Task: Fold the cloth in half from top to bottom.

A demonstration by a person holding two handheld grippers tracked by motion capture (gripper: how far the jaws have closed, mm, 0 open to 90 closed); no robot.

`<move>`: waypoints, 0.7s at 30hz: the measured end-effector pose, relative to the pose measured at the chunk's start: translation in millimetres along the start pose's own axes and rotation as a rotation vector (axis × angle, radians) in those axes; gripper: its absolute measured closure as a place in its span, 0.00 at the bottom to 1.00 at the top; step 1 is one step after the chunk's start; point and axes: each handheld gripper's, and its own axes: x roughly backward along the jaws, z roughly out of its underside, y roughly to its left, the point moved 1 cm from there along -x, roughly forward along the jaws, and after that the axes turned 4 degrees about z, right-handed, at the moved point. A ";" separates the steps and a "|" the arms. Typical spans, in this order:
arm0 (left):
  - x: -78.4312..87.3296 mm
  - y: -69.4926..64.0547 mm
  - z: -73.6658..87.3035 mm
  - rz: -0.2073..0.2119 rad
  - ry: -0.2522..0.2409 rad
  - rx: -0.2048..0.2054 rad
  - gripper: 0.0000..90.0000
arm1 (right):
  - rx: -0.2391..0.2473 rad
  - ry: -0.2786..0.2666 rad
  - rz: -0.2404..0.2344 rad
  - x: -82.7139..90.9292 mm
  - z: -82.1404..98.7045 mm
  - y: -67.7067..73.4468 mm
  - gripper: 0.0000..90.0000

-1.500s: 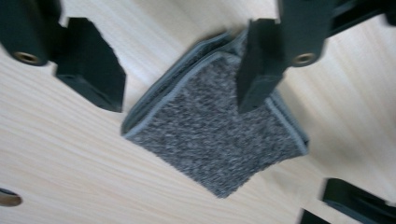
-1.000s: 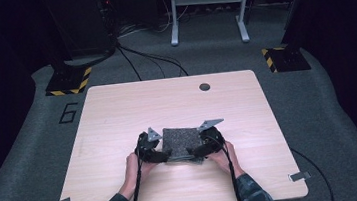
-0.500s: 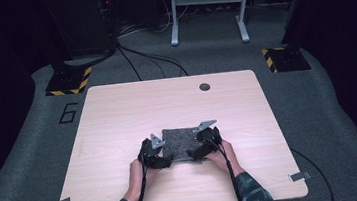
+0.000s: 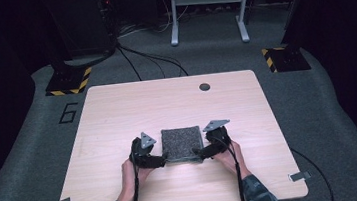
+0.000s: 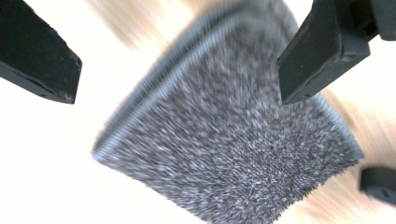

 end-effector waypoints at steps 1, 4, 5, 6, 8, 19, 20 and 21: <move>4.2 1.9 2.5 -0.006 -0.001 0.008 0.15 | -0.014 -0.006 0.004 5.8 3.0 -1.3 0.00; 15.9 10.0 13.7 -0.025 0.000 0.030 0.11 | -0.037 -0.005 0.053 26.6 16.9 -8.7 0.00; 19.7 12.6 18.5 -0.036 0.005 0.033 0.11 | -0.037 -0.005 0.053 26.6 16.9 -8.7 0.00; 23.2 15.4 24.0 -0.048 0.007 0.038 0.11 | -0.043 -0.003 0.069 31.3 21.4 -10.0 0.00; 30.9 22.2 35.6 -0.066 0.029 0.040 0.10 | -0.042 0.017 0.111 39.7 31.9 -12.9 0.00; 52.7 55.1 95.6 -0.136 0.052 0.166 0.03 | -0.122 0.057 0.232 69.1 96.0 -36.4 0.00; 54.4 56.1 97.9 -0.155 0.044 0.174 0.03 | -0.132 0.051 0.233 70.4 97.5 -36.7 0.00; 55.5 56.4 98.6 -0.159 0.045 0.171 0.03 | -0.128 0.040 0.237 71.6 98.8 -35.8 0.00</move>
